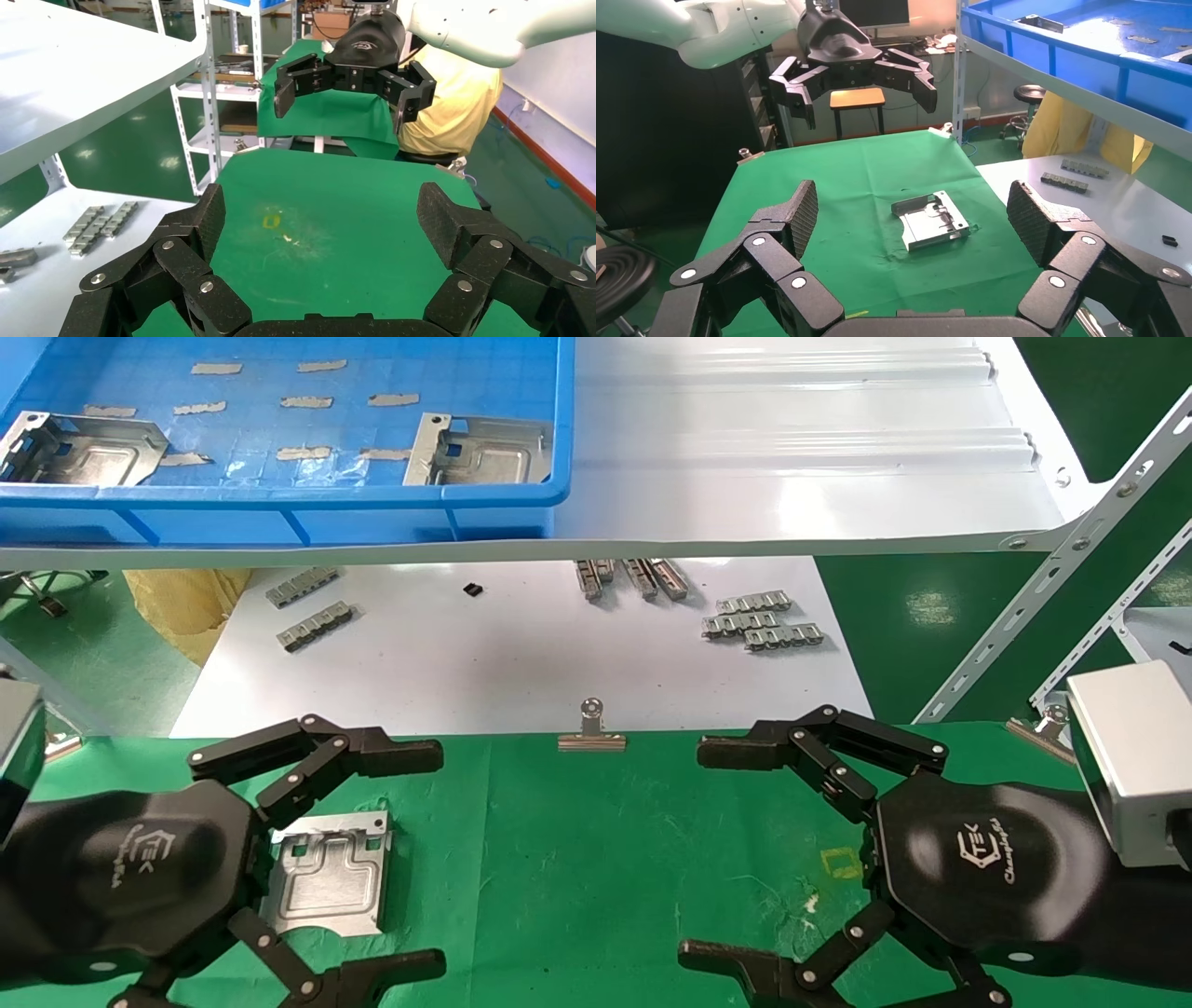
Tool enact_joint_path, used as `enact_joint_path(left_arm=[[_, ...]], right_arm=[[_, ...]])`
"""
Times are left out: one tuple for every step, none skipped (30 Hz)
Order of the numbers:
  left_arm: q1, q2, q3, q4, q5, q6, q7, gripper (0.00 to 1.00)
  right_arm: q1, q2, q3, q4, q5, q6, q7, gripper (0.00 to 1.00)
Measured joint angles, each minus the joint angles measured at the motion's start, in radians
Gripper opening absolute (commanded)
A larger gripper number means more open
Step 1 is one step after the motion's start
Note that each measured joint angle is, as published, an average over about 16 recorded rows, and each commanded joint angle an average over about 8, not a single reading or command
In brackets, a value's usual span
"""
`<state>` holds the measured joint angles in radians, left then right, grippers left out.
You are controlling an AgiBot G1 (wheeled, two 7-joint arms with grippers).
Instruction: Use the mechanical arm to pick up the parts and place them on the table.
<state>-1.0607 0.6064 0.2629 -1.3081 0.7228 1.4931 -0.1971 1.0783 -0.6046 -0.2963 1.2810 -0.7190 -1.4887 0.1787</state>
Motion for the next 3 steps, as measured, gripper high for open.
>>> enact_joint_path(left_arm=[[0.000, 0.000, 0.001, 0.001, 0.000, 0.000, 0.001, 1.00], [-0.001, 0.000, 0.001, 0.002, 0.000, 0.000, 0.001, 1.00], [-0.001, 0.000, 0.002, 0.003, 0.000, 0.000, 0.002, 1.00]], right_arm=[[0.000, 0.000, 0.000, 0.000, 0.000, 0.000, 0.000, 1.00], [0.000, 0.000, 0.000, 0.000, 0.000, 0.000, 0.000, 1.00], [0.000, 0.000, 0.000, 0.000, 0.000, 0.000, 0.000, 1.00]])
